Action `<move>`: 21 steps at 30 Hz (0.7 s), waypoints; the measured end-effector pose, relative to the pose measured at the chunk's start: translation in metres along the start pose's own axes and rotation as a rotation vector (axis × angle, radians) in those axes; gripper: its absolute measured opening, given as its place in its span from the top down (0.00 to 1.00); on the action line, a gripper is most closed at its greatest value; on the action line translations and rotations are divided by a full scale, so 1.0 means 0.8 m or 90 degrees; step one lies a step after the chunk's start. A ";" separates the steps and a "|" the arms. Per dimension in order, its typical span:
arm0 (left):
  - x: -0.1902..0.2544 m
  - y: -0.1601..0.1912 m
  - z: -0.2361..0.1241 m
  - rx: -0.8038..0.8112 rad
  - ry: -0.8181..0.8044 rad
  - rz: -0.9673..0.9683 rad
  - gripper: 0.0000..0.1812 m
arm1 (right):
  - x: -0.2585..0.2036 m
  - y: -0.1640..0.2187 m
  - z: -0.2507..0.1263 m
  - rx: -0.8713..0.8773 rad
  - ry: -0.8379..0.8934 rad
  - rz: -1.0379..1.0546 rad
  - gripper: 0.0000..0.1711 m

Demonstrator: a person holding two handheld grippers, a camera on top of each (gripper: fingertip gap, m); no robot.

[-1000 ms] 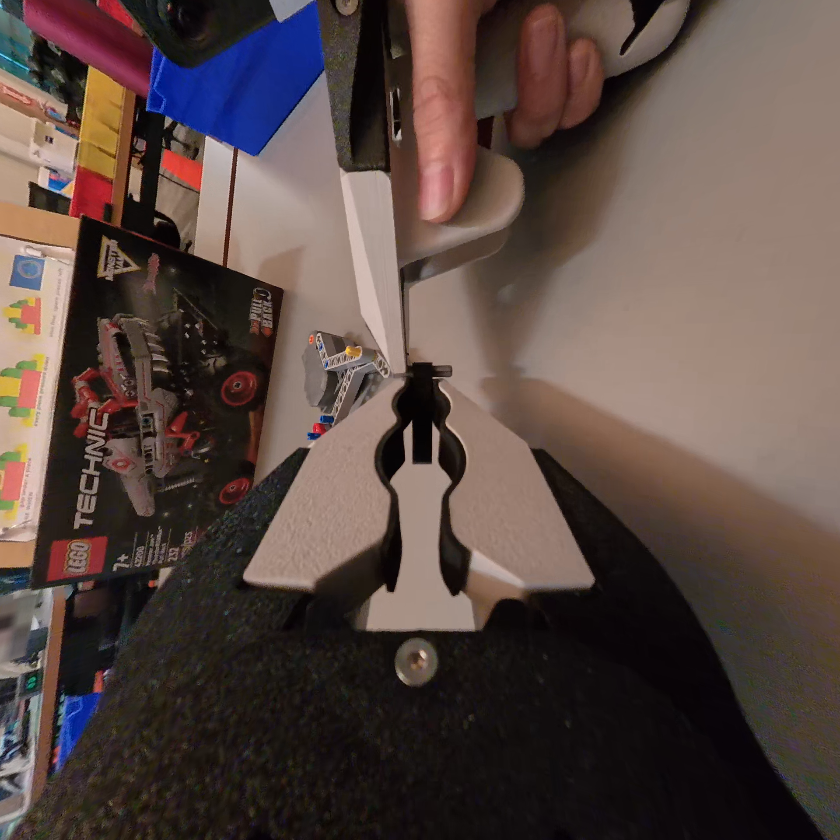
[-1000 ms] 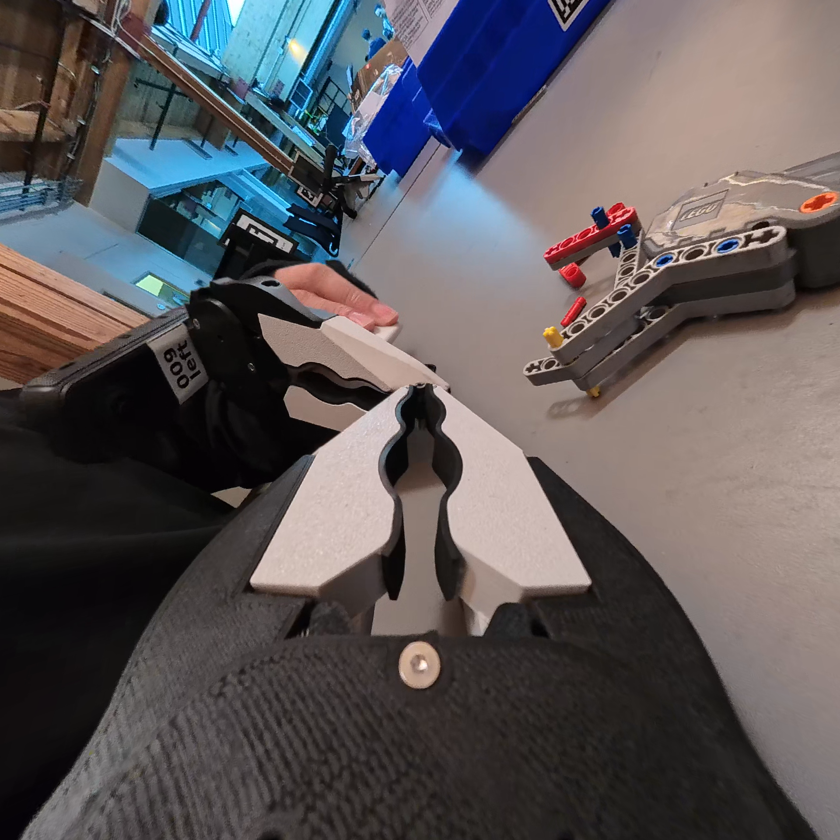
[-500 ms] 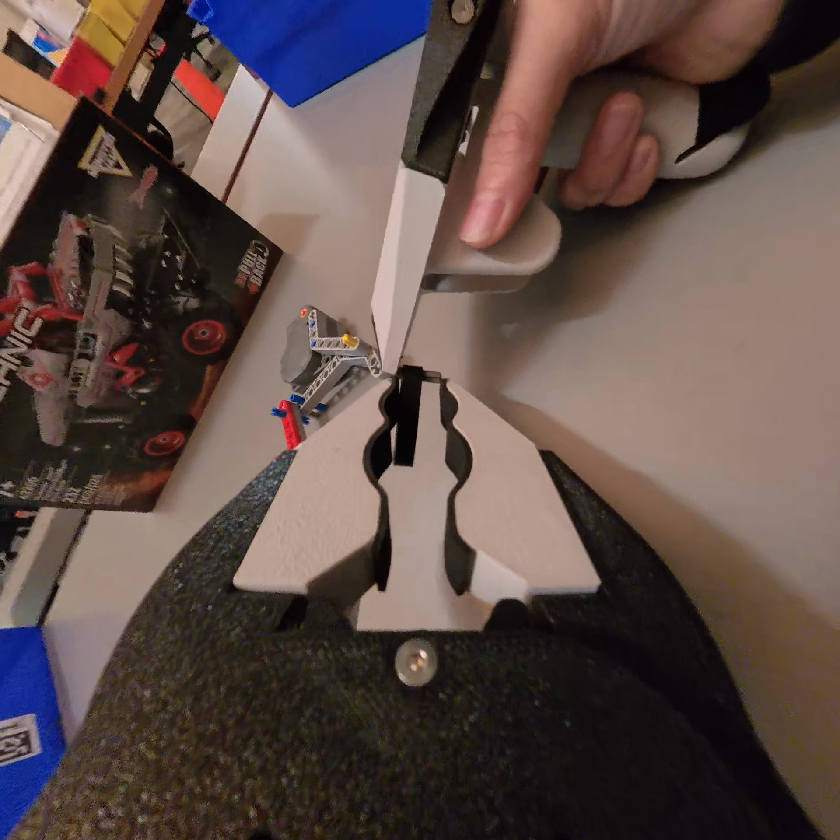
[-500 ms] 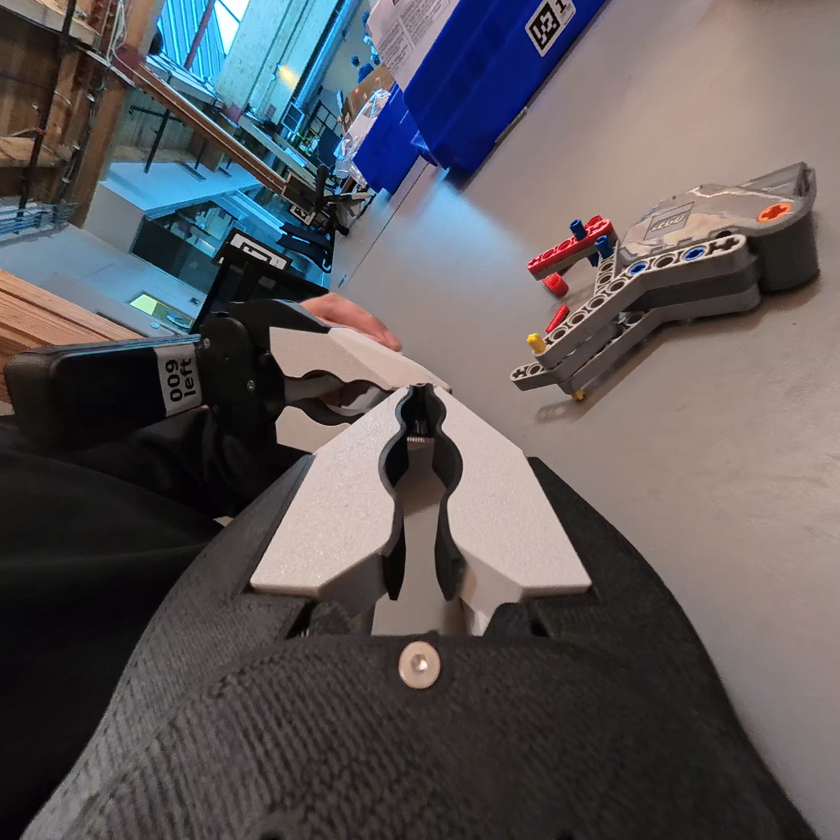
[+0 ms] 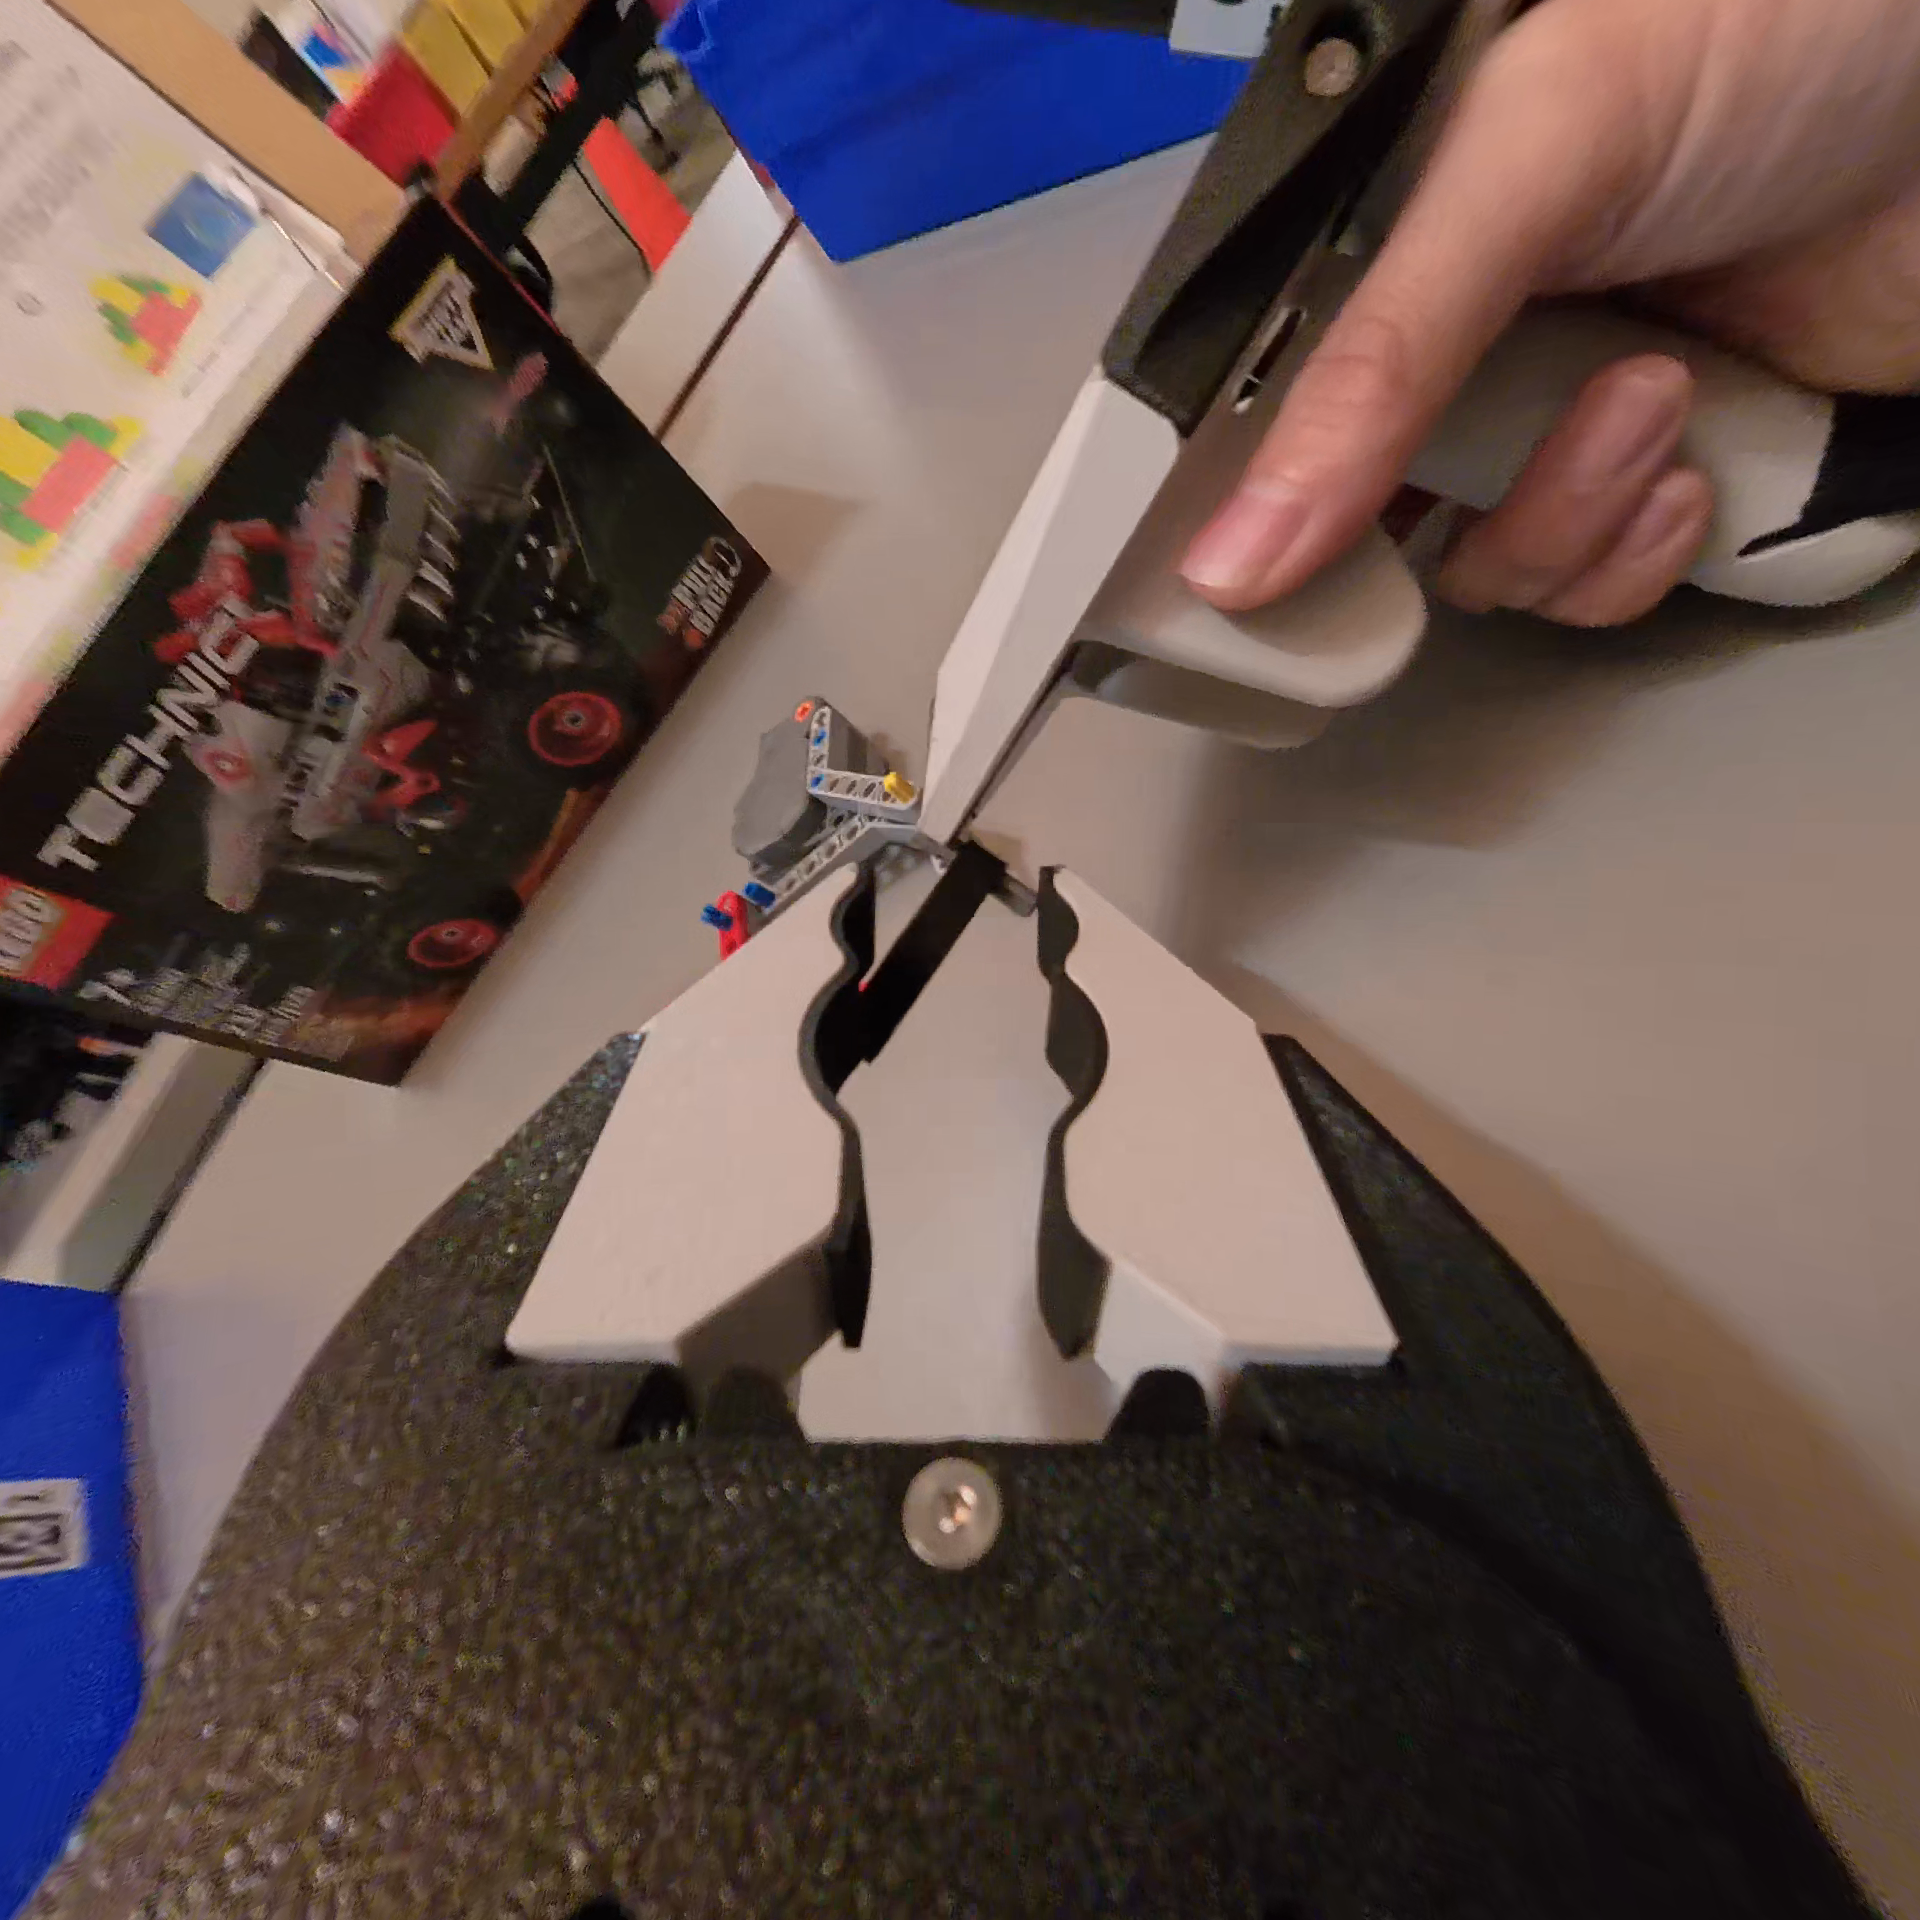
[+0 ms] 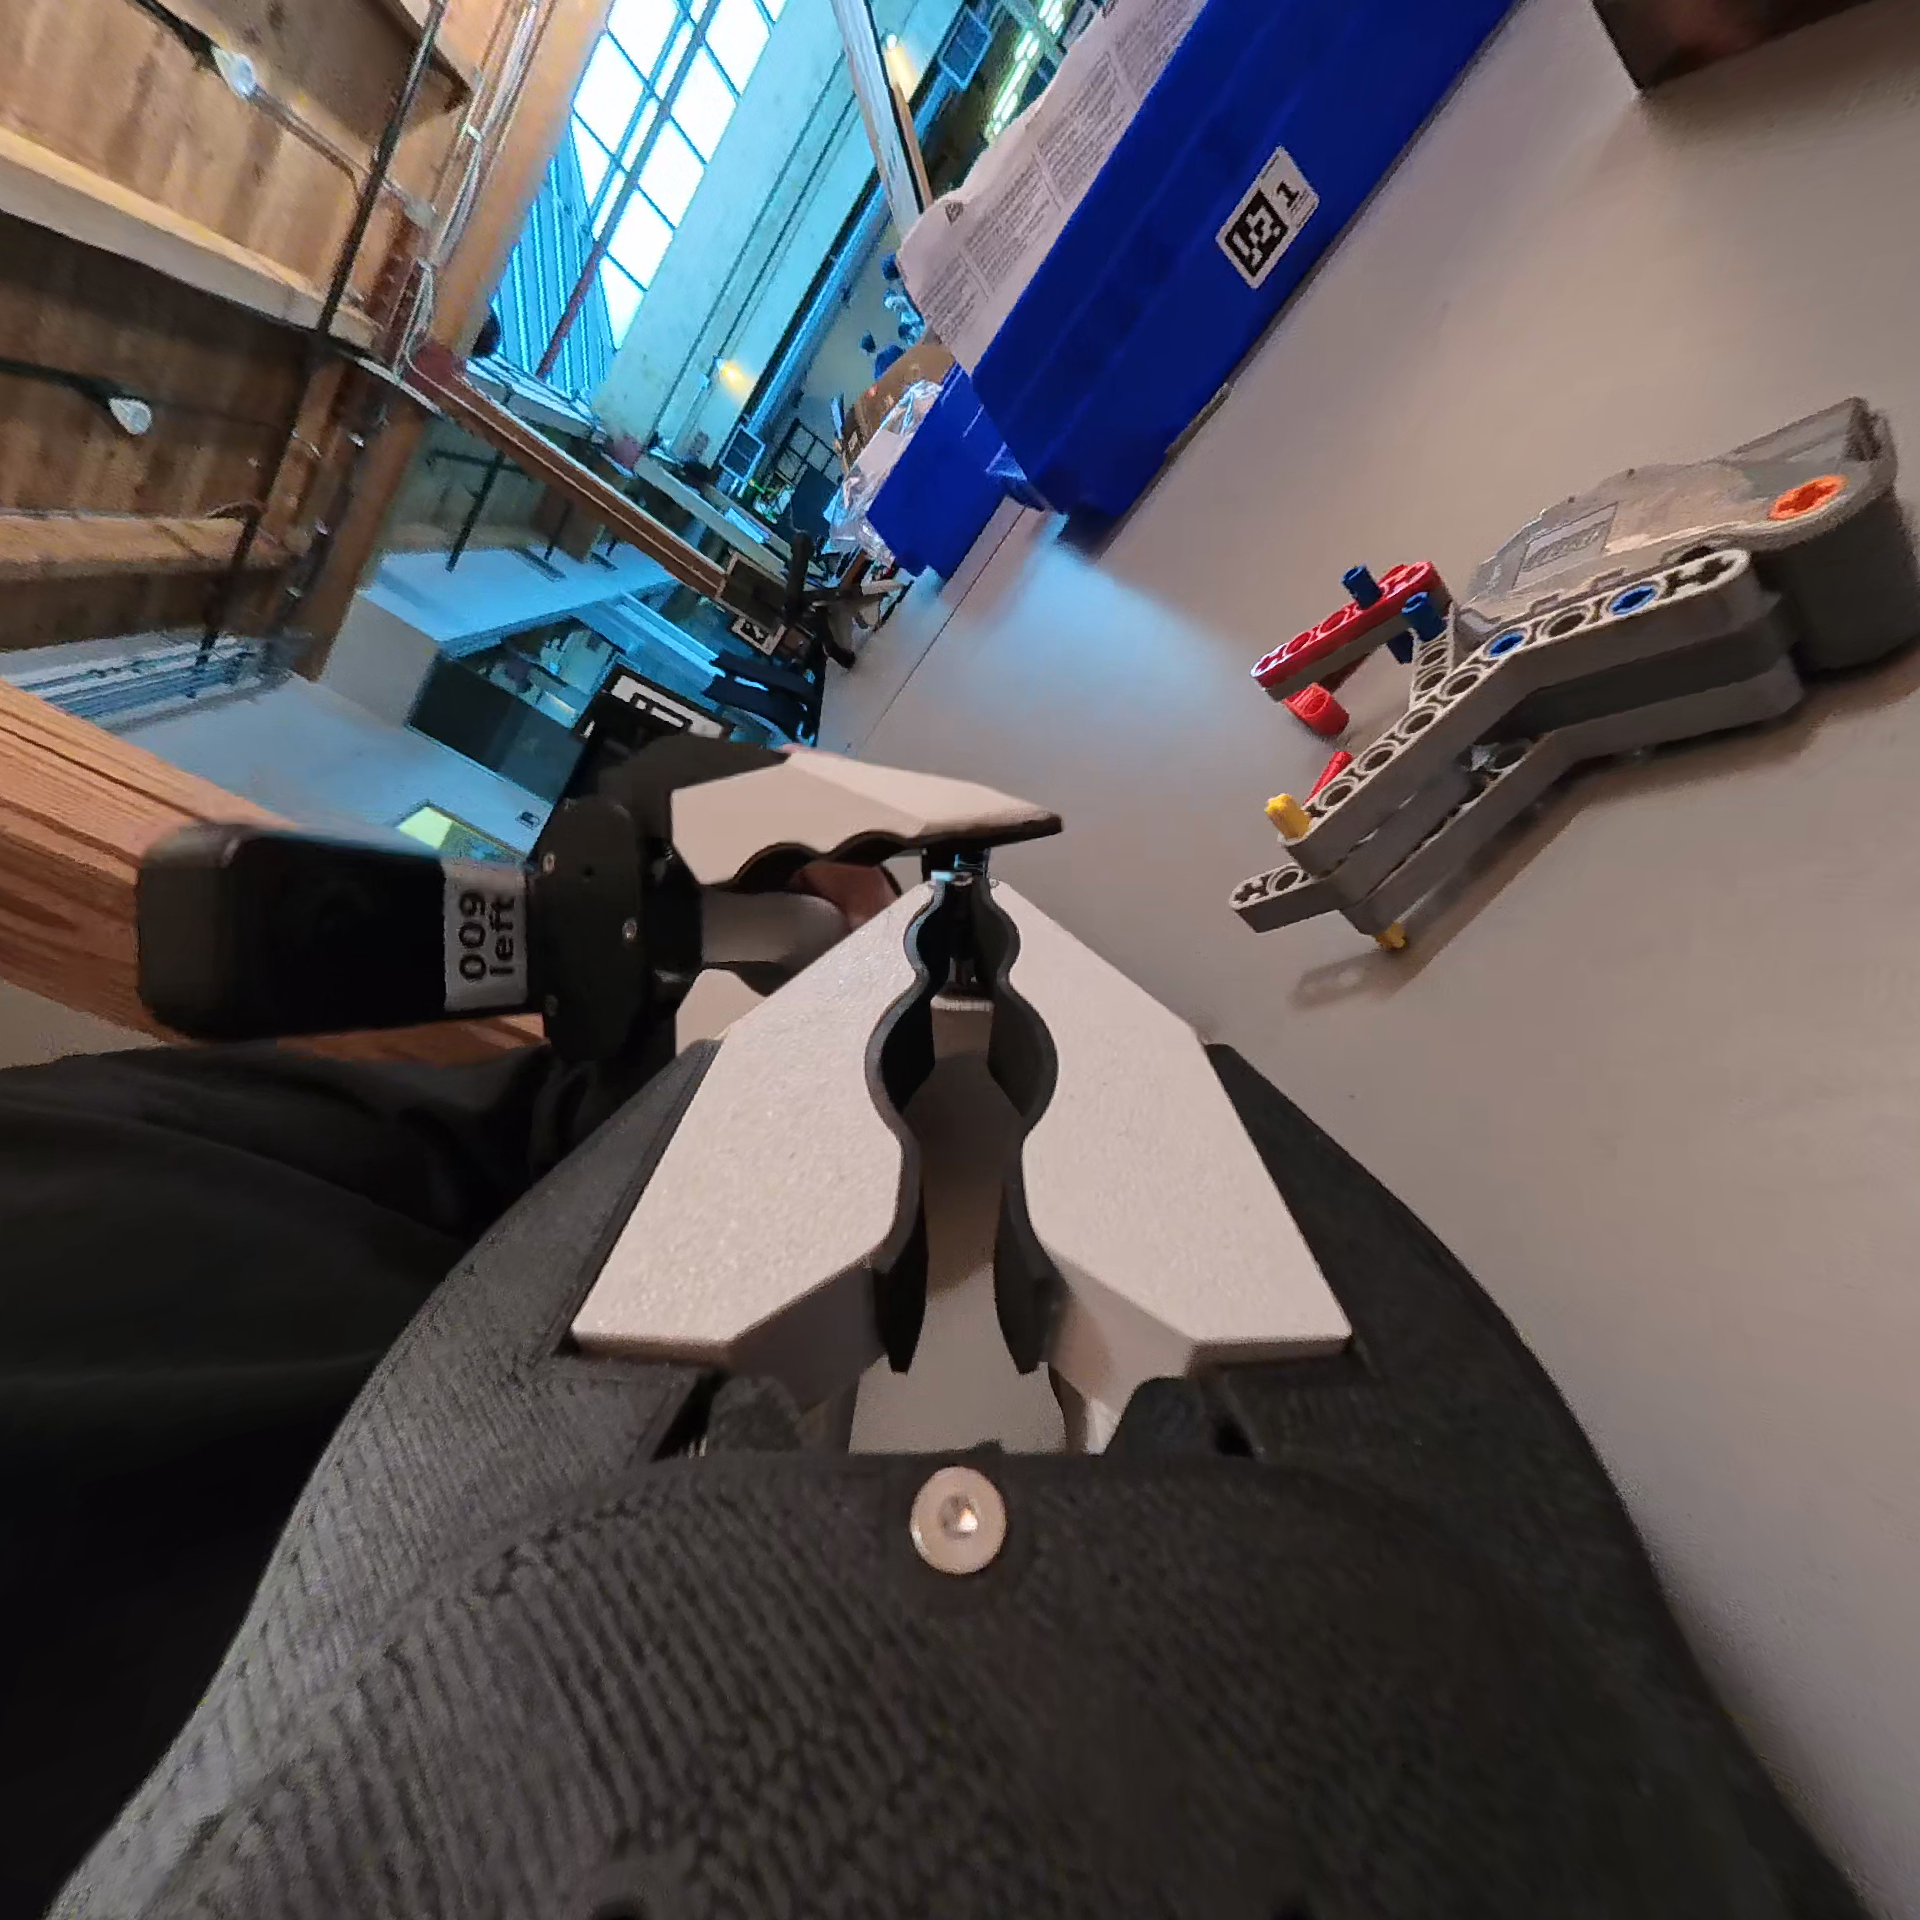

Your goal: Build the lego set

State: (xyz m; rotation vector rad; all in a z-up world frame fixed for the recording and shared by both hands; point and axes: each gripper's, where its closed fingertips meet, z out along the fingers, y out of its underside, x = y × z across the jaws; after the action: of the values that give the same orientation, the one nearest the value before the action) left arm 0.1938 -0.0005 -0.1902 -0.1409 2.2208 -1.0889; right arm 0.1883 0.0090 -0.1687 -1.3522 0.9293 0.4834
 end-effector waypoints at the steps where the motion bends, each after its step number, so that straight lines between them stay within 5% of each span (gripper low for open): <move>1: -0.001 -0.001 -0.001 0.004 -0.015 0.028 0.85 | 0.000 0.000 0.000 0.000 0.002 -0.001 0.99; 6: -0.003 0.001 -0.003 -0.015 -0.066 0.121 0.88 | 0.001 0.001 0.004 0.003 0.014 -0.010 0.99; 21: -0.002 0.004 0.000 -0.047 -0.026 0.142 0.90 | 0.003 -0.001 0.004 0.015 0.035 -0.027 0.99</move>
State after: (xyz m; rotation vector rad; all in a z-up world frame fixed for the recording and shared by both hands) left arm 0.1962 0.0023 -0.1919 0.0520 2.1802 -0.8765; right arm 0.1912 0.0111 -0.1705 -1.3669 0.9462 0.4040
